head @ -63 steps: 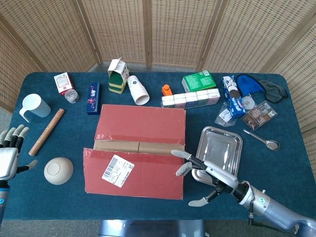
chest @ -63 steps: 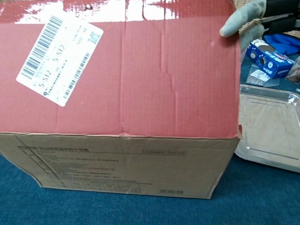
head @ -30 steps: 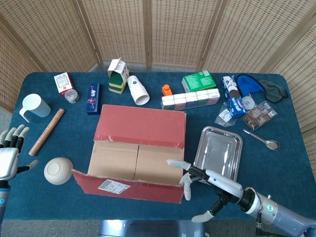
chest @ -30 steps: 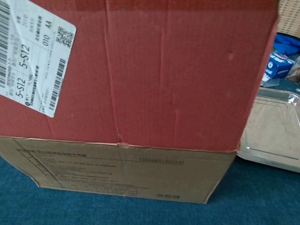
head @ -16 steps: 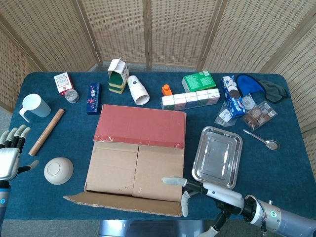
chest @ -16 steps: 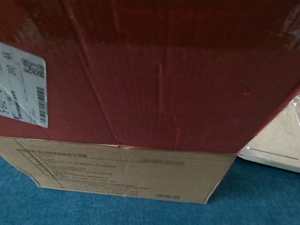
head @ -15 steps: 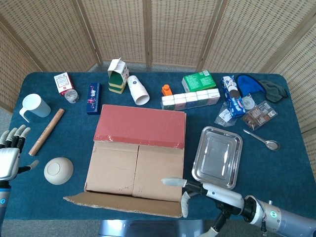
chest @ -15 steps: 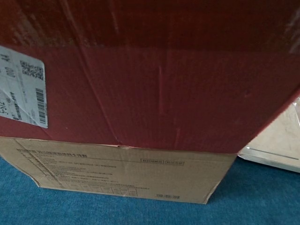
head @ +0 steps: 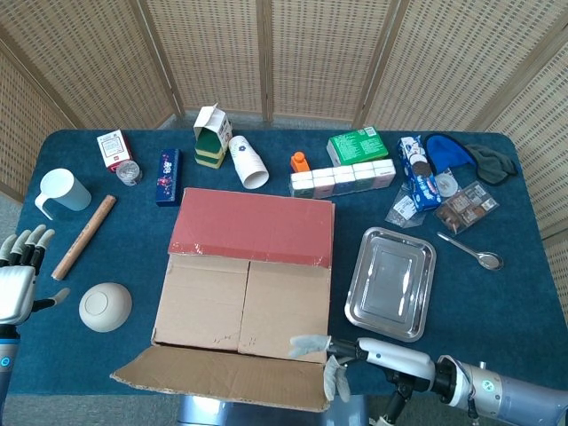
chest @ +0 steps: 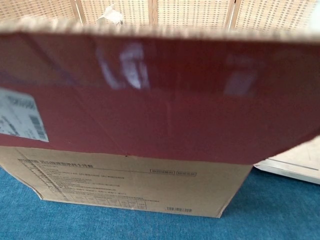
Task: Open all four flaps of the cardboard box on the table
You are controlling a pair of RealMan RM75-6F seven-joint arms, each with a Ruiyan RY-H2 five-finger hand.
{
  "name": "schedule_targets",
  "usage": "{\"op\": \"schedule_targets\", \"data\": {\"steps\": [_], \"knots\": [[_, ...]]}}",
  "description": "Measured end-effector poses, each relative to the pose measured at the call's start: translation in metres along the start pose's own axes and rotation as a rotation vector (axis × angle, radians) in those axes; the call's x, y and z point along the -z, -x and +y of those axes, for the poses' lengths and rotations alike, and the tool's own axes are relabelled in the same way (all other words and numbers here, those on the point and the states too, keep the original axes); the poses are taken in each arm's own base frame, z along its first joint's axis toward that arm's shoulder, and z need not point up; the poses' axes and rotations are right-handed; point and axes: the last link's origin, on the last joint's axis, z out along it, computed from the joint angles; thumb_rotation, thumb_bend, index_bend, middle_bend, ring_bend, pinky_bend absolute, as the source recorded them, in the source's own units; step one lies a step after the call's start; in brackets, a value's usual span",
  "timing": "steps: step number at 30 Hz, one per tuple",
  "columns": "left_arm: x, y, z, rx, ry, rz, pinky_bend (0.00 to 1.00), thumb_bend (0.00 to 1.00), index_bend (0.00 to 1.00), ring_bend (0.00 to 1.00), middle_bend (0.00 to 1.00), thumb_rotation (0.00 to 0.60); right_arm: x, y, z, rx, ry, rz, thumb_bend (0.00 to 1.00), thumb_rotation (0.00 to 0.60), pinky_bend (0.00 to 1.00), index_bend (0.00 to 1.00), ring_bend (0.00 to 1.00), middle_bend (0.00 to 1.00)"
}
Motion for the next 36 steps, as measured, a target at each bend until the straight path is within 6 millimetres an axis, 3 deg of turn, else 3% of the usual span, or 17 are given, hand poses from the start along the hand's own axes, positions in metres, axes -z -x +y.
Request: {"op": "schedule_targets", "data": {"steps": [5, 16, 24, 28, 32, 36], "knots": [[0.0, 0.0, 0.0, 0.001, -0.001, 0.002, 0.0, 0.07, 0.0, 0.0, 0.0, 0.6, 0.002, 0.003, 0.002, -0.015, 0.016, -0.024, 0.0, 0.6, 0.61, 0.0, 0.39, 0.26], [0.0, 0.0, 0.0, 0.0, 0.002, 0.002, 0.0, 0.07, 0.0, 0.0, 0.0, 0.6, -0.003, 0.005, 0.016, 0.018, 0.058, -0.046, 0.0, 0.6, 0.61, 0.0, 0.39, 0.27], [0.0, 0.0, 0.0, 0.0, 0.0, -0.001, 0.0, 0.07, 0.0, 0.0, 0.0, 0.6, -0.01, -0.008, 0.02, 0.162, 0.047, 0.073, 0.05, 0.6, 0.59, 0.0, 0.33, 0.24], [0.0, 0.0, -0.001, -0.002, -0.002, -0.001, 0.0, 0.07, 0.0, 0.0, 0.0, 0.6, -0.016, -0.022, 0.027, 0.294, 0.062, 0.202, 0.06, 0.6, 0.55, 0.0, 0.24, 0.19], [-0.001, 0.001, -0.001, -0.003, -0.003, -0.003, 0.0, 0.07, 0.0, 0.0, 0.0, 0.6, -0.02, -0.038, 0.035, 0.422, 0.105, 0.324, 0.06, 0.6, 0.42, 0.0, 0.06, 0.06], [-0.001, 0.001, 0.0, -0.003, -0.001, 0.0, 0.0, 0.07, 0.0, 0.0, 0.0, 0.6, -0.026, -0.048, 0.042, 0.587, 0.144, 0.398, 0.06, 0.6, 0.3, 0.0, 0.0, 0.0]]}}
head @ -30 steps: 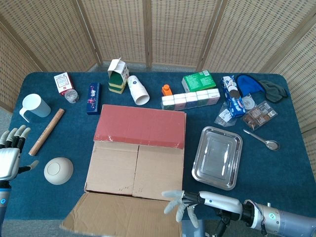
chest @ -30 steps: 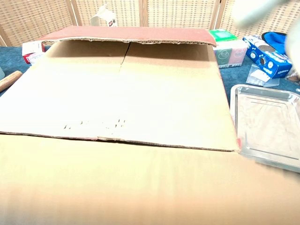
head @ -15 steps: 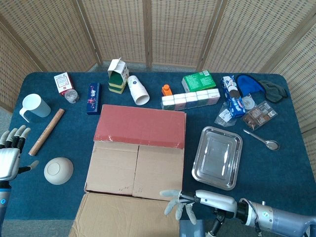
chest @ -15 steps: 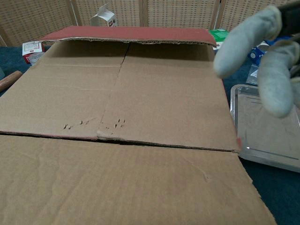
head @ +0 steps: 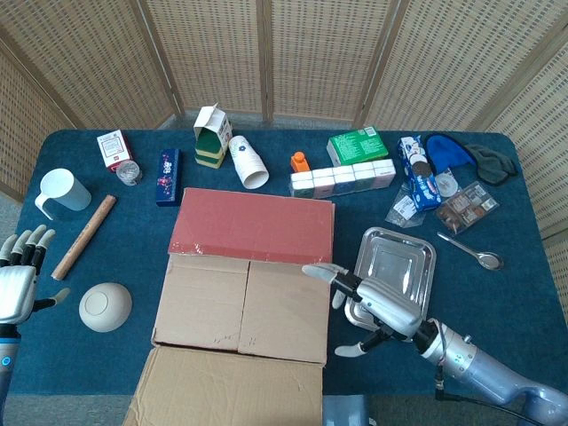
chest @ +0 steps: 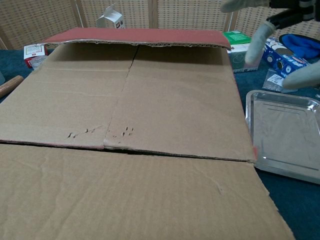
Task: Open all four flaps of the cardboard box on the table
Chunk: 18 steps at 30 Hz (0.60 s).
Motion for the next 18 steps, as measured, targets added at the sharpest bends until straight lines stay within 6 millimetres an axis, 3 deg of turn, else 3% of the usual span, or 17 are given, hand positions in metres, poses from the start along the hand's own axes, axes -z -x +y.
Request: {"op": "schedule_targets", "data": {"steps": [6, 18], "knots": [[-0.001, 0.0, -0.001, 0.001, -0.006, 0.002, 0.0, 0.07, 0.0, 0.0, 0.0, 0.6, -0.019, -0.003, 0.021, 0.231, 0.086, 0.13, 0.05, 0.6, 0.22, 0.0, 0.0, 0.0], [-0.003, 0.002, -0.004, -0.001, -0.019, -0.006, 0.0, 0.07, 0.0, 0.0, 0.0, 0.6, -0.056, 0.001, 0.051, 0.461, 0.172, 0.333, 0.05, 0.6, 0.21, 0.0, 0.0, 0.0]]}}
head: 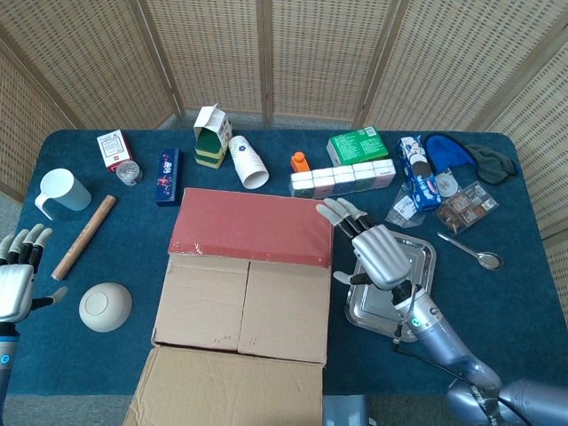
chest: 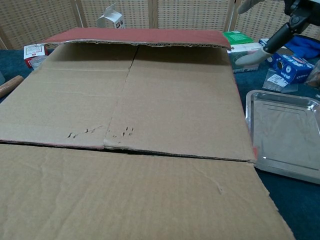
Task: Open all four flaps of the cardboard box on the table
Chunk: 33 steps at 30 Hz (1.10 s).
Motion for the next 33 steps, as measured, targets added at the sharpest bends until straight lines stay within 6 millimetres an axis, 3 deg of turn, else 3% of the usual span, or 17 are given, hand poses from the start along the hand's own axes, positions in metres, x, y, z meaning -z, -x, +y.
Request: {"op": "schedule_targets", "data": {"steps": [10, 22, 33], "knots": [[-0.001, 0.002, -0.002, -0.002, -0.008, -0.007, 0.0, 0.07, 0.0, 0.0, 0.0, 0.6, -0.018, 0.004, -0.004, -0.062, 0.014, 0.063, 0.06, 0.6, 0.21, 0.0, 0.0, 0.0], [-0.002, 0.001, -0.004, 0.006, -0.02, -0.002, 0.0, 0.07, 0.0, 0.0, 0.0, 0.6, -0.067, -0.006, -0.004, -0.156, 0.048, 0.157, 0.04, 0.6, 0.21, 0.0, 0.0, 0.0], [-0.003, 0.0, -0.007, 0.011, -0.034, -0.001, 0.0, 0.07, 0.0, 0.0, 0.0, 0.6, -0.118, -0.031, 0.002, -0.126, 0.116, 0.224, 0.04, 0.6, 0.21, 0.0, 0.0, 0.0]]}}
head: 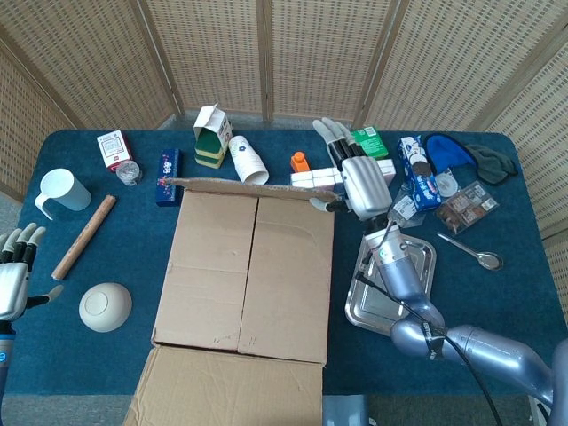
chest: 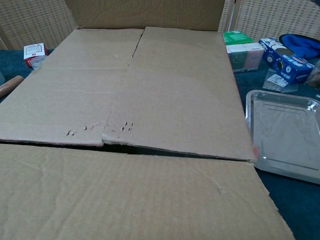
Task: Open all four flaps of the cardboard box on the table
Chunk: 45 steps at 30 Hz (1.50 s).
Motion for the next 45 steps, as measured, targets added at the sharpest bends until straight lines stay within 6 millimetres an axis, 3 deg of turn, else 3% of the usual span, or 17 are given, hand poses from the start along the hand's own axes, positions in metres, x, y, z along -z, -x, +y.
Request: {"op": "schedule_targets", "data": {"steps": [8, 14, 26, 37, 45], "knots": [[-0.001, -0.001, -0.001, 0.0, -0.006, 0.002, 0.0, 0.07, 0.0, 0.0, 0.0, 0.6, -0.041, -0.011, -0.01, 0.044, 0.055, 0.072, 0.02, 0.6, 0.2, 0.0, 0.0, 0.0], [0.0, -0.002, -0.004, 0.005, -0.015, 0.007, 0.0, 0.07, 0.0, 0.0, 0.0, 0.6, -0.058, -0.014, -0.012, 0.093, 0.078, 0.102, 0.0, 0.6, 0.18, 0.0, 0.0, 0.0], [-0.001, 0.0, -0.002, 0.007, -0.004, -0.002, 0.0, 0.07, 0.0, 0.0, 0.0, 0.6, -0.036, 0.006, 0.018, 0.22, 0.095, 0.052, 0.0, 0.6, 0.17, 0.0, 0.0, 0.0], [-0.002, 0.004, -0.002, 0.001, -0.01, -0.02, 0.0, 0.07, 0.0, 0.0, 0.0, 0.6, -0.016, 0.008, 0.011, 0.237, 0.031, -0.002, 0.0, 0.6, 0.17, 0.0, 0.0, 0.0], [-0.002, 0.006, -0.001, 0.001, -0.008, -0.024, 0.0, 0.07, 0.0, 0.0, 0.0, 0.6, 0.0, 0.021, -0.007, 0.196, 0.008, -0.098, 0.0, 0.6, 0.17, 0.0, 0.0, 0.0]]}}
